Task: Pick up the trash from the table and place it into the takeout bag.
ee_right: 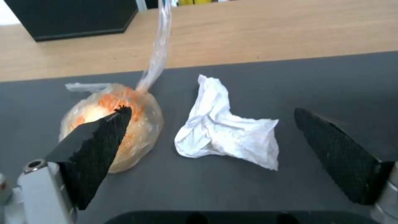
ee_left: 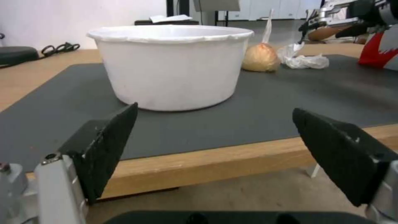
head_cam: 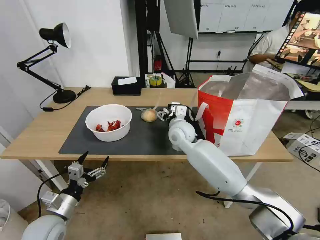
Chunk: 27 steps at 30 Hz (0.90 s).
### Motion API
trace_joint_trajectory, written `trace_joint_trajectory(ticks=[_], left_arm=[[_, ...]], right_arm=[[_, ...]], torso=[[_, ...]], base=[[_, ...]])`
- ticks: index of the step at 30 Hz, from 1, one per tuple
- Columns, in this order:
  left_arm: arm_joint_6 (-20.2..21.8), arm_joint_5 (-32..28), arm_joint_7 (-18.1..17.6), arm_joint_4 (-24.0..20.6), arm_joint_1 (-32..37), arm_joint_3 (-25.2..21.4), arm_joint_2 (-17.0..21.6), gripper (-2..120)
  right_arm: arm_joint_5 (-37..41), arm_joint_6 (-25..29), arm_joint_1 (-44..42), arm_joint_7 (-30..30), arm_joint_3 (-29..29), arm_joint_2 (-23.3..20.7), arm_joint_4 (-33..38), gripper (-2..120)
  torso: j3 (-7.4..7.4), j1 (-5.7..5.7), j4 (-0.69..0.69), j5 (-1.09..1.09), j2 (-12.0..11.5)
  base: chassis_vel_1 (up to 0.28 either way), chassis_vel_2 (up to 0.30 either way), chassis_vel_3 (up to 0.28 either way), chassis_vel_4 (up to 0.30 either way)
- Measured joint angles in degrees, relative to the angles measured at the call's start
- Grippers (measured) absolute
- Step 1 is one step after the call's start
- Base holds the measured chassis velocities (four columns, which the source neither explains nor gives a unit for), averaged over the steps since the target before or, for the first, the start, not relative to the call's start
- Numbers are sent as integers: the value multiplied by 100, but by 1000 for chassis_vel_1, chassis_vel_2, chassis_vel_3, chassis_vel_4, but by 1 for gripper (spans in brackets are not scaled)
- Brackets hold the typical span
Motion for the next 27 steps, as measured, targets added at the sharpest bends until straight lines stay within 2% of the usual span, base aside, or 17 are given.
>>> trace_joint_trajectory(ticks=[12,18,27], left_arm=[[-1,-8,10,-18,-19,-6,7,100],[-2,-10,10,-26,-33,8,6,100],[-12,-6,9,-28,-46,39,2,100]], right_arm=[[-147,-187,154,-303,29,86,-495,100],[-293,-194,346,-503,-5,202,-1025,100],[-343,-187,449,-573,-2,272,-1294,100]], torso=[[0,0,-1,0,0],[0,0,0,0,0],[0,0,-1,0,0]], base=[[0,0,0,0],[0,0,0,0],[0,0,0,0]])
